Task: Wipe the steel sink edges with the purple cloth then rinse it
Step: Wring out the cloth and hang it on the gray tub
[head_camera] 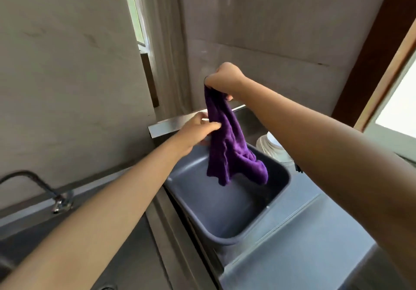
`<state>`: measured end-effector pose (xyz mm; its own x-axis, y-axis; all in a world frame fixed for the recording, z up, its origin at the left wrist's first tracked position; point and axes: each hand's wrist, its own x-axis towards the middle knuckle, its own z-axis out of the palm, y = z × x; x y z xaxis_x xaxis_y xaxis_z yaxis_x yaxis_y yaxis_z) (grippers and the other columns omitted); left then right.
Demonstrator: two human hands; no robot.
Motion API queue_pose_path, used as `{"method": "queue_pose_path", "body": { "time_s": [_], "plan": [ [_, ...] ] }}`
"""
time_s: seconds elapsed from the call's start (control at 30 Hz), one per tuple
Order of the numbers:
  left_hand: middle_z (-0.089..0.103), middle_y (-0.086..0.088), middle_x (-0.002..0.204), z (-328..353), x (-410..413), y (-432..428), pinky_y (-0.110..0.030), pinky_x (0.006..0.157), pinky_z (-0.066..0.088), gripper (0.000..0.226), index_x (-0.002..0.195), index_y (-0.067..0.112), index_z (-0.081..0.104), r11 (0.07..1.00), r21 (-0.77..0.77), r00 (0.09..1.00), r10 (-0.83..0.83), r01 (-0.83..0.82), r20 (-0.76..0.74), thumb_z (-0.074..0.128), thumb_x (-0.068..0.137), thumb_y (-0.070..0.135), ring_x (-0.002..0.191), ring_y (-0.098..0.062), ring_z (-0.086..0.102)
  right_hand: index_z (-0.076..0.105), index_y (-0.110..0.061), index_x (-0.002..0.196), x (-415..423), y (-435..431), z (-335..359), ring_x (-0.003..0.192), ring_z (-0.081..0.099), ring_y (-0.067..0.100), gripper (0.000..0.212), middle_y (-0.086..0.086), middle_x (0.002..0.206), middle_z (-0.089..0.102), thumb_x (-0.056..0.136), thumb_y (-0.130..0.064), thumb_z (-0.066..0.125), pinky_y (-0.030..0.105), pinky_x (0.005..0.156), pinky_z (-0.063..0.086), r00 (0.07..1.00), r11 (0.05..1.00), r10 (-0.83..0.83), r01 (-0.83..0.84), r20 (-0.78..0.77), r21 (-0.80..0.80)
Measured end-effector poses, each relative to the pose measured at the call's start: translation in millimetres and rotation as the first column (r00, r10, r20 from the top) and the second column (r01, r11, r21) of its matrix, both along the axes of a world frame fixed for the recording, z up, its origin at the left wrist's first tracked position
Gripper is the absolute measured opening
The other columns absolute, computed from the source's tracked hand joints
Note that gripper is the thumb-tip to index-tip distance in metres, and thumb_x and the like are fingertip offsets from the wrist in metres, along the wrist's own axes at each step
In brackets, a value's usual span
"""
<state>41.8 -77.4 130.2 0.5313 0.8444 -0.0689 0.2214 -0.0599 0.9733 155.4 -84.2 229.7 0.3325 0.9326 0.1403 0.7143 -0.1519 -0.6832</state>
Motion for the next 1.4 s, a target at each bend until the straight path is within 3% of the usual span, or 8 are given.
{"method": "queue_pose_path", "body": {
  "time_s": [0.13, 0.33, 0.5, 0.73, 0.93, 1.07, 1.27, 1.4],
  "plan": [
    [0.057, 0.006, 0.097, -16.0, 7.9, 1.4, -0.023, 0.071, 0.047, 0.04, 0.119, 0.019, 0.043, 0.971, 0.18, 0.983, 0.171, -0.157, -0.065, 0.061, 0.084, 0.022, 0.087, -0.009, 0.058, 0.05, -0.005, 0.066, 15.0, 8.5, 1.3, 0.047, 0.048, 0.02, 0.012, 0.005, 0.057, 0.046, 0.074, -0.014, 0.049, 0.024, 0.043, 0.043, 0.998, 1.0, 0.019, -0.02, 0.052, 0.008],
    [0.06, -0.004, 0.104, -33.5, -14.1, 14.1, -0.03, 0.078, 0.041, 0.027, 0.115, 0.01, 0.051, 0.87, 0.476, 0.898, 0.306, -0.129, -0.315, 0.05, 0.089, 0.012, 0.095, -0.021, 0.056, 0.049, -0.006, 0.073, 42.6, 9.9, -6.8, 0.04, 0.032, 0.017, 0.007, 0.006, 0.055, 0.032, 0.078, -0.006, 0.054, 0.016, 0.035, 0.032, 0.984, 0.981, 0.176, -0.176, 0.002, -0.088],
    [0.062, -0.004, 0.1, -46.9, -48.0, 26.7, -0.029, 0.074, 0.042, 0.026, 0.115, 0.01, 0.056, 0.786, 0.613, 0.81, 0.411, -0.082, -0.418, 0.048, 0.09, 0.01, 0.088, -0.021, 0.057, 0.061, -0.005, 0.078, 72.7, 13.0, -19.6, 0.051, 0.039, 0.019, 0.007, 0.01, 0.065, 0.039, 0.082, -0.009, 0.057, 0.026, 0.049, 0.04, 0.938, 0.927, 0.34, -0.346, -0.066, -0.148],
    [0.065, -0.014, 0.11, -45.9, -69.4, 41.1, -0.021, 0.075, 0.036, 0.024, 0.108, 0.004, 0.063, 0.802, 0.491, 0.778, 0.534, -0.342, -0.33, 0.049, 0.089, 0.002, 0.102, -0.028, 0.058, 0.069, -0.011, 0.083, 89.2, 29.8, -34.4, 0.053, 0.044, 0.019, 0.008, 0.013, 0.072, 0.048, 0.083, -0.019, 0.066, 0.026, 0.053, 0.044, 0.932, 0.922, 0.358, -0.344, 0.053, -0.18],
    [0.068, -0.01, 0.105, -14.5, -95.2, 56.6, -0.024, 0.077, 0.037, 0.023, 0.106, 0.007, 0.068, 0.733, 0.643, 0.742, 0.554, -0.22, -0.378, 0.058, 0.09, 0.02, 0.098, -0.026, 0.06, 0.067, -0.01, 0.074, 110.8, 37.3, -56.3, 0.036, 0.052, 0.01, 0.025, 0.008, 0.056, 0.053, 0.081, -0.035, 0.069, 0.018, 0.038, 0.043, 0.956, 0.963, 0.242, -0.215, 0.168, -0.165],
    [0.063, 0.002, 0.077, -5.5, -104.8, 55.4, -0.026, 0.057, 0.045, 0.012, 0.095, 0.014, 0.068, 0.856, 0.442, 0.845, 0.429, -0.267, -0.32, 0.065, 0.085, 0.02, 0.063, -0.013, 0.053, 0.069, -0.002, 0.086, 121.7, 38.4, -70.7, 0.044, 0.051, 0.015, 0.032, 0.008, 0.057, 0.057, 0.082, -0.033, 0.068, 0.025, 0.046, 0.043, 0.966, 0.964, 0.222, -0.199, 0.128, -0.174],
    [0.069, -0.001, 0.065, -19.0, -93.7, 48.4, -0.019, 0.053, 0.055, 0.004, 0.082, 0.013, 0.065, 0.912, -0.032, 0.904, 0.401, -0.41, -0.147, 0.067, 0.083, 0.016, 0.062, -0.015, 0.061, 0.05, -0.006, 0.06, 120.4, 39.2, -88.1, 0.039, 0.04, 0.019, 0.032, 0.011, 0.053, 0.047, 0.077, -0.019, 0.074, 0.023, 0.038, 0.036, 0.988, 0.965, 0.147, -0.152, -0.037, -0.213],
    [0.068, -0.004, 0.073, -17.0, -53.9, 37.4, -0.023, 0.058, 0.057, 0.008, 0.09, 0.013, 0.062, 0.895, -0.247, 0.928, 0.352, -0.373, -0.124, 0.065, 0.085, 0.018, 0.063, -0.015, 0.064, 0.046, -0.006, 0.066, 93.3, 38.7, -91.7, 0.03, 0.037, 0.013, 0.026, 0.008, 0.048, 0.041, 0.081, -0.01, 0.066, 0.014, 0.032, 0.03, 0.959, 0.931, 0.127, -0.203, -0.253, -0.303]
  ]
}}
